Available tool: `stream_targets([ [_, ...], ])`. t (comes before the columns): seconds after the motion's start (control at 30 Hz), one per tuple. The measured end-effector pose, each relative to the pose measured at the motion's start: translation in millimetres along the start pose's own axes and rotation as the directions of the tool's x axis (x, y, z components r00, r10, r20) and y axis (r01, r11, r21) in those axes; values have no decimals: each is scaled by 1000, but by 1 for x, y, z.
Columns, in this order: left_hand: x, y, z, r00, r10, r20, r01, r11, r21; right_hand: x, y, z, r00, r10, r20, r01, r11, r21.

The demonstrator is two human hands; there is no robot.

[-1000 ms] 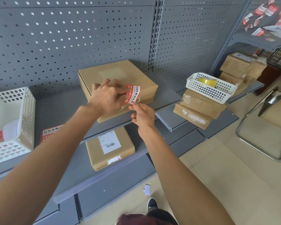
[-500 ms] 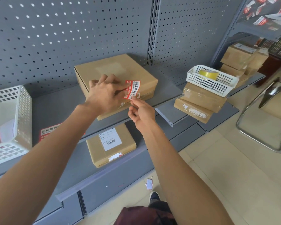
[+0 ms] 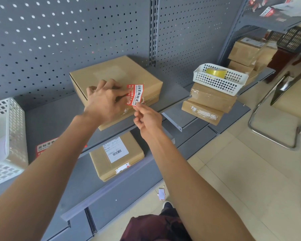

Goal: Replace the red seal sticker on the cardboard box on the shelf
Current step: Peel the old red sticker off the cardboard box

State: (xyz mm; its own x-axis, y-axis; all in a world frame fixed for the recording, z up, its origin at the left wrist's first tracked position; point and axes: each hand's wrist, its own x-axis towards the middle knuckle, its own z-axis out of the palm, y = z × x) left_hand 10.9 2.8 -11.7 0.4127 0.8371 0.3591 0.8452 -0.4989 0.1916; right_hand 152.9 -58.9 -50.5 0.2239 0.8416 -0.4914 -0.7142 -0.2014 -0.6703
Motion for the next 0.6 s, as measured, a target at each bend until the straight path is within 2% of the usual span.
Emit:
stream_targets([
  [0.17,0,0,-1,1000,-2,4,2,1000,-10,-3,1,-2,997,35,66,-39,997,61],
  [0.37,0,-1,1,1000,-1,0,1,1000,-21,-4,-3,-9,989,52,140,-57,998,29],
  [0.6,-1,2,-1,1000,-10,14,11,999,-37,-4,-5,-7,990,88,114,-89,996,9],
])
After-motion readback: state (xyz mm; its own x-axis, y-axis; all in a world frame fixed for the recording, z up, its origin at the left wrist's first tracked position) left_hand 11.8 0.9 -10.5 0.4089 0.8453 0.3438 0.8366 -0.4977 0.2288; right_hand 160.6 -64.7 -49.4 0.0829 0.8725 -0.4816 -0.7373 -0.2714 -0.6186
